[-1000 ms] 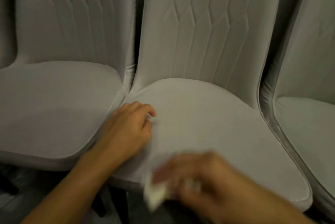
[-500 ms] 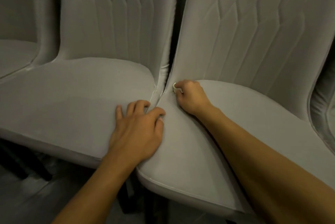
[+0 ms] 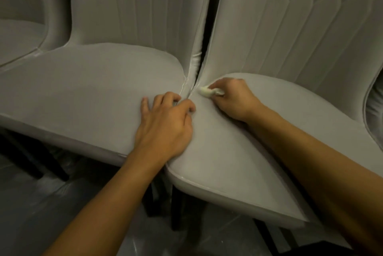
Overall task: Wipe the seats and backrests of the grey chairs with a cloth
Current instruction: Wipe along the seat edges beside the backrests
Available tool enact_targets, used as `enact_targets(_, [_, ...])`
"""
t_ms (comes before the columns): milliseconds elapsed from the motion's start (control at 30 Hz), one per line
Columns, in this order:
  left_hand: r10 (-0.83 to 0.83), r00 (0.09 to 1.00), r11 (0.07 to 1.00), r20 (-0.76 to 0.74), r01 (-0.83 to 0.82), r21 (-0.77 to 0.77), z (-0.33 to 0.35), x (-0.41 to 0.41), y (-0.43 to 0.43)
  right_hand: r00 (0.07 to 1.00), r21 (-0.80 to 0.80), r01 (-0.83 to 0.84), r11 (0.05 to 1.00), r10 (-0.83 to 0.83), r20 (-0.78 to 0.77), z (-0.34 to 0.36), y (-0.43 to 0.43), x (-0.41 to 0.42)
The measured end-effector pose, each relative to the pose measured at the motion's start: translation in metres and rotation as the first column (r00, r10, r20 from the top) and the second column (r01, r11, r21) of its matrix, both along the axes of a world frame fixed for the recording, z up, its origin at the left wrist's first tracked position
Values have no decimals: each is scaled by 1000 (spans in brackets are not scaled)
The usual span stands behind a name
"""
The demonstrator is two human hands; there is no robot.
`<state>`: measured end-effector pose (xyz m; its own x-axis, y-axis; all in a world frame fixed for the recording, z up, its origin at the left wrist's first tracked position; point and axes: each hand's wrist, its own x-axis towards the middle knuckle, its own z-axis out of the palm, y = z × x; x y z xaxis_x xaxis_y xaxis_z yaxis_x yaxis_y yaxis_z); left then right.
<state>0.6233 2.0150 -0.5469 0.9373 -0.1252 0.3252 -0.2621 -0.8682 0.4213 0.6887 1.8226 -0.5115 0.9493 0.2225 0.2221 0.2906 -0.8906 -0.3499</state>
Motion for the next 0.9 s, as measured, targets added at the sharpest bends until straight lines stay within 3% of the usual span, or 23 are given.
enact_targets(67, [17, 1000, 996, 18, -15, -88, 2, -1, 2, 950, 32, -258, 966, 259, -176, 16, 7, -35])
enact_targets(133, [23, 999, 987, 28, -18, -163, 2, 0, 4, 864, 109, -369, 923, 384, -325, 32, -2, -51])
enact_targets(167, [18, 999, 985, 35, -12, -174, 3, 0, 5, 898, 117, -323, 939, 343, -277, 35, -9, -52])
enact_targets(233, [1, 999, 986, 48, 7, -165, 1, 0, 5, 993, 71, -101, 992, 104, -49, 30, -22, -55])
enact_targets(267, [-2, 998, 987, 56, 11, -161, -1, 0, 5, 998, 28, -28, 999, 26, 60, 23, -21, -62])
enact_targets(300, [-2, 998, 988, 66, 12, -151, -1, 1, 5, 992, 3, -79, 997, 79, 98, 16, -16, -79])
enact_targets(367, [-9, 997, 992, 82, 19, -122, -4, 2, 6, 912, 28, -410, 912, 410, -25, 14, -1, -124])
enact_targets(433, [-15, 996, 994, 85, 24, -103, -5, 2, 5, 736, 252, -570, 782, 623, -266, 26, 8, -162])
enact_targets(467, [-18, 996, 995, 86, 26, -94, -4, 1, 4, 690, 346, -556, 756, 652, -315, 30, 6, -170])
enact_targets(600, [-74, 985, 996, 153, 81, -38, 0, -7, 2, 940, 403, -250, 880, 321, -117, 28, -19, -158])
enact_targets(700, [-215, 962, 973, 167, 226, -47, 7, -10, -2, 989, 435, -106, 894, 142, -51, 28, -37, -150])
enact_targets(767, [-302, 945, 941, 125, 317, -117, 10, -13, -7, 995, 354, -23, 935, 54, -79, 22, -47, -150])
enact_targets(900, [-538, 843, 827, -30, 520, -216, 21, -25, -26, 995, 215, 0, 977, 22, -102, 5, -53, -154])
